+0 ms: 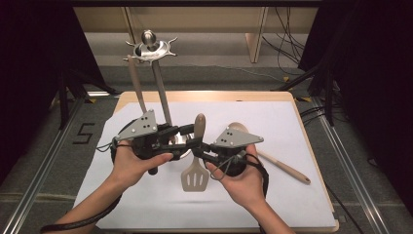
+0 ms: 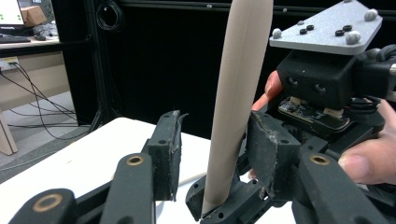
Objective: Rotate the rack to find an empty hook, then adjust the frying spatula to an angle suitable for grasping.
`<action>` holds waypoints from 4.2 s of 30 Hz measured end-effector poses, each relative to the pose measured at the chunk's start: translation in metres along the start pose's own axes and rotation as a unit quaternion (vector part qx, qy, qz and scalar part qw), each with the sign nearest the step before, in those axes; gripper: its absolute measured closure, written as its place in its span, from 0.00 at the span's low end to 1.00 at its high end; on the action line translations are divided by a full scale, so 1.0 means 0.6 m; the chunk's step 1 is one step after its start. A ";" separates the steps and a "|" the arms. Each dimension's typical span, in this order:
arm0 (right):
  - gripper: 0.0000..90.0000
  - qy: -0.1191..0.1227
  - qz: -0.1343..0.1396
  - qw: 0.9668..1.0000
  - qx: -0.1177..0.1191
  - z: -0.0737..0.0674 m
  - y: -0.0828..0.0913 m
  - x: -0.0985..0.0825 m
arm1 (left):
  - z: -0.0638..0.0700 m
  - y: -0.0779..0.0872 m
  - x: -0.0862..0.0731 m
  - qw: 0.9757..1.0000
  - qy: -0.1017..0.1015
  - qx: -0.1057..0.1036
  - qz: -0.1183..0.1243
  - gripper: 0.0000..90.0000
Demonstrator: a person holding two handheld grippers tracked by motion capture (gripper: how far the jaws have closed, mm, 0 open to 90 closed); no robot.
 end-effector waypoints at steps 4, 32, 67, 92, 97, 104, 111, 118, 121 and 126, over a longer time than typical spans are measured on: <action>0.86 -0.019 -0.005 1.000 -0.007 -0.005 -0.002 0.001 | 0.002 -0.001 0.000 1.000 -0.011 -0.002 -0.001 0.63; 0.80 0.001 0.015 1.000 -0.009 -0.008 -0.004 0.010 | -0.008 0.007 0.000 0.999 -0.019 -0.027 0.004 0.82; 0.67 -0.056 -0.015 0.990 -0.125 0.101 0.071 -0.093 | -0.045 0.054 0.021 1.000 -0.019 -0.009 0.005 0.83; 0.67 -0.071 -0.020 0.987 -0.146 0.109 0.095 -0.107 | -0.083 0.067 0.046 0.999 -0.027 0.018 -0.001 0.83; 0.67 -0.078 -0.016 0.987 -0.142 0.107 0.091 -0.104 | -0.088 0.071 0.050 0.999 -0.028 0.022 -0.002 0.83; 0.67 -0.069 -0.016 0.988 -0.136 0.113 0.087 -0.106 | -0.100 0.079 0.056 0.999 -0.030 0.030 -0.003 0.83; 0.67 -0.081 -0.020 0.986 -0.145 0.110 0.091 -0.105 | -0.114 0.087 0.062 0.999 -0.023 0.041 -0.001 0.83; 0.67 -0.065 -0.023 0.988 -0.141 0.114 0.089 -0.108 | -0.131 0.094 0.063 0.998 -0.021 0.051 -0.005 0.83; 0.67 -0.064 -0.022 0.988 -0.139 0.114 0.089 -0.107 | -0.137 0.095 0.065 0.998 -0.020 0.055 -0.006 0.83; 0.67 -0.076 -0.021 0.987 -0.141 0.110 0.089 -0.107 | -0.144 0.096 0.068 0.998 -0.020 0.060 -0.009 0.83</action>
Point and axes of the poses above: each handheld gripper's, and its own axes: y roughly backward along the jaws, x roughly out of its top, z roughly to its right, the point moved 5 cm from there along -y, roughly forward along the jaws, and after that the axes turned 5 degrees about z, right-handed, at the moved point
